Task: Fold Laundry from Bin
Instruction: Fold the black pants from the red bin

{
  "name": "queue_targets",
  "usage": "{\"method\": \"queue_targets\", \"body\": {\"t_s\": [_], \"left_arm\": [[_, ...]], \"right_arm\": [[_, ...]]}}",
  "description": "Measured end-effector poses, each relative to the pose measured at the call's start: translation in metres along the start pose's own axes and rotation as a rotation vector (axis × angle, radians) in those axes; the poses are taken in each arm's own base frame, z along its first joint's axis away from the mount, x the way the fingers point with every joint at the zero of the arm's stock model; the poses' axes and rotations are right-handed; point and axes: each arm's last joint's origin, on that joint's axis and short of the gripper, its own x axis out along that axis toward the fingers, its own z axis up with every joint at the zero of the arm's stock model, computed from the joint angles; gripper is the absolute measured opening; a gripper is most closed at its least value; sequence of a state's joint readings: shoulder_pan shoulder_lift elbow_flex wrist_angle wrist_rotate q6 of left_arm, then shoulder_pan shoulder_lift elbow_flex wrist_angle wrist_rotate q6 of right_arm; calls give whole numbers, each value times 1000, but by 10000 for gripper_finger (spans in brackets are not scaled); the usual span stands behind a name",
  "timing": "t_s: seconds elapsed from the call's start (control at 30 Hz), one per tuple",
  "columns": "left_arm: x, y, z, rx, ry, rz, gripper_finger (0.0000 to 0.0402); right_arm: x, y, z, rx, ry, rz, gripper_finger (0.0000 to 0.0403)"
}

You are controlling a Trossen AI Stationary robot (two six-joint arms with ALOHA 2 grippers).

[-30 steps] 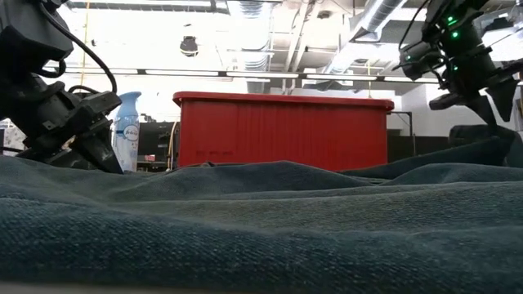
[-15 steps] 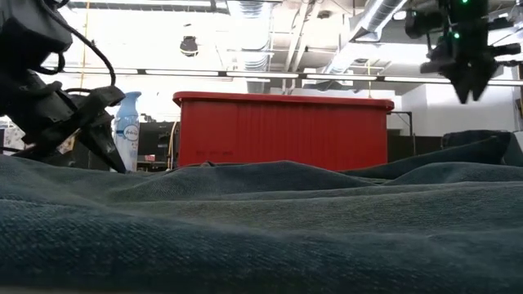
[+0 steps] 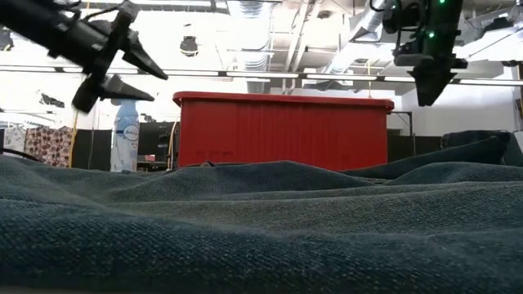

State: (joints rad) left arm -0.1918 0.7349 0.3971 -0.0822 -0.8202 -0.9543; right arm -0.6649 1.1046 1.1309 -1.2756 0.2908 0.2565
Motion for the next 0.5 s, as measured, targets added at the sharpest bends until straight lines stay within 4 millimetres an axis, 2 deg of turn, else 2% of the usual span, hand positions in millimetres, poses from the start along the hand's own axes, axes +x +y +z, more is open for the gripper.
{"method": "queue_targets", "body": {"t_s": [0.1,0.23,0.4,0.5], "left_arm": [[5,-1,28,164,48,96,220],[14,5,59,333,221,198,220],[36,20,81,489,348,250,220],[55,36,86,500,451,230,220]], "right_arm": [[3,5,2,-9,17,8,155],[7,11,4,-20,30,10,155],[11,13,6,-29,47,6,155],[11,14,6,-39,45,8,155]]}}
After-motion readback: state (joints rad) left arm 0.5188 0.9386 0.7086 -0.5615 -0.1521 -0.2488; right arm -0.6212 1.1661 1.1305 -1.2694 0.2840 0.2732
